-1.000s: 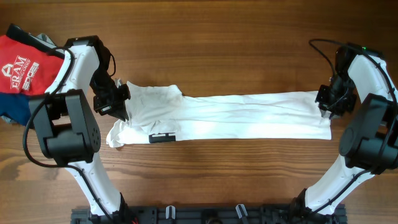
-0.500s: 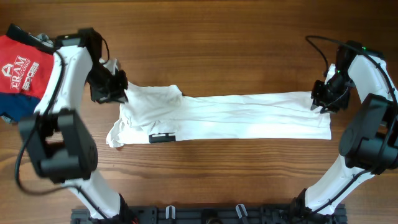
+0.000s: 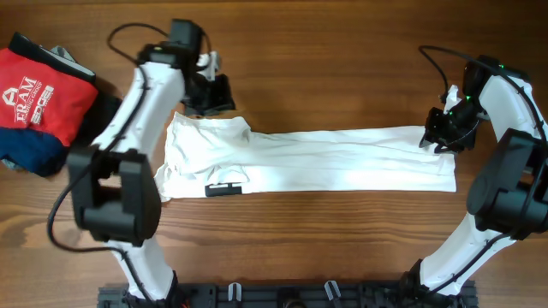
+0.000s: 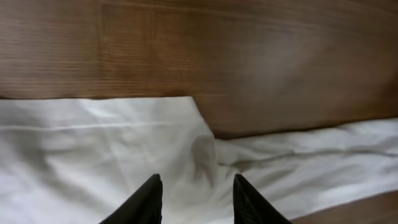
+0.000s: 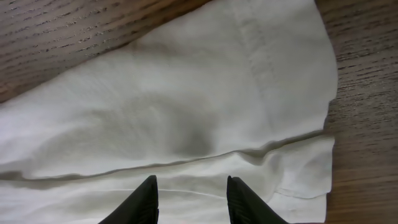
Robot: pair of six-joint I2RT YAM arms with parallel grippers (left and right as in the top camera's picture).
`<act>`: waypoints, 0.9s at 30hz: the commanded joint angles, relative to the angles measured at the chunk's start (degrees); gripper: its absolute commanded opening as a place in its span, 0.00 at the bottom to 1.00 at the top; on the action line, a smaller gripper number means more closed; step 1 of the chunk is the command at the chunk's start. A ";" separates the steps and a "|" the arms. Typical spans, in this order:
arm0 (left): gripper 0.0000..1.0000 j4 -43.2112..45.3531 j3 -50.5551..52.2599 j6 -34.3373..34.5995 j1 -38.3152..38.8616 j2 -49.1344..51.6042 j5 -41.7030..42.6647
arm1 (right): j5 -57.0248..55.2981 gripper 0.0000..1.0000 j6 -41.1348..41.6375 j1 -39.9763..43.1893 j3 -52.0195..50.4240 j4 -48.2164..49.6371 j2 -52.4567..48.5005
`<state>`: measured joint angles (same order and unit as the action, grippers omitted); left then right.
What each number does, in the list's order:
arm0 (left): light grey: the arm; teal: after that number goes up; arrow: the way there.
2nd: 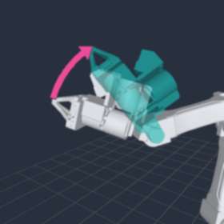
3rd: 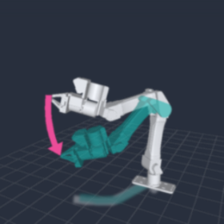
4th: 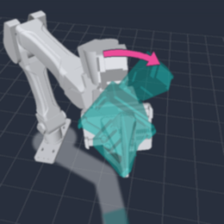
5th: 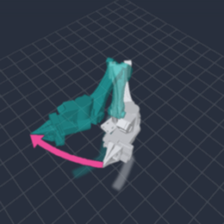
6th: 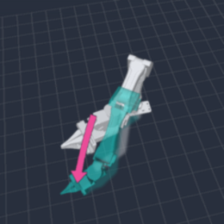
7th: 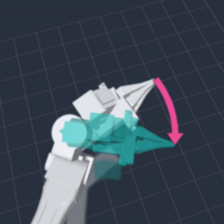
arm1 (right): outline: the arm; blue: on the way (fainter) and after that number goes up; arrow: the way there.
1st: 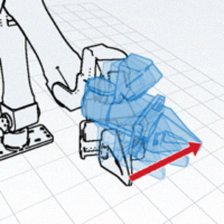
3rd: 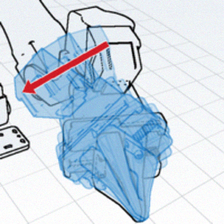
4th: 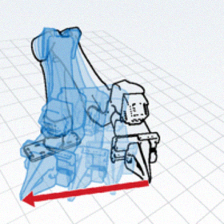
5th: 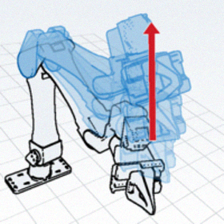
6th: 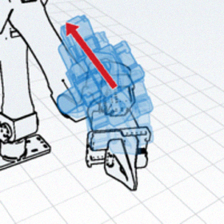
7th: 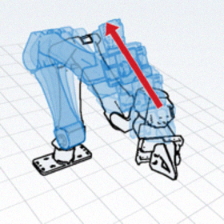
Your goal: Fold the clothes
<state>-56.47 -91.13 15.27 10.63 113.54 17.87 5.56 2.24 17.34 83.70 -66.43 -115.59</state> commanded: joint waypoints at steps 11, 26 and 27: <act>0.38 5.14 0.55 16.72 3.78 12.35 -9.84 | 0.98 0.37 -0.55 -0.13 -0.59 0.02 1.42; 0.04 6.10 0.55 16.48 6.25 12.92 -10.08 | 0.98 0.37 -0.57 -0.13 -0.59 -0.04 1.42; 0.04 5.84 0.46 16.46 6.25 12.68 -9.79 | 0.98 0.37 -0.55 -0.13 -0.59 -0.02 1.42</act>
<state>-50.30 -91.11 31.66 16.62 124.95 7.73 5.58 2.24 17.34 83.70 -66.41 -115.59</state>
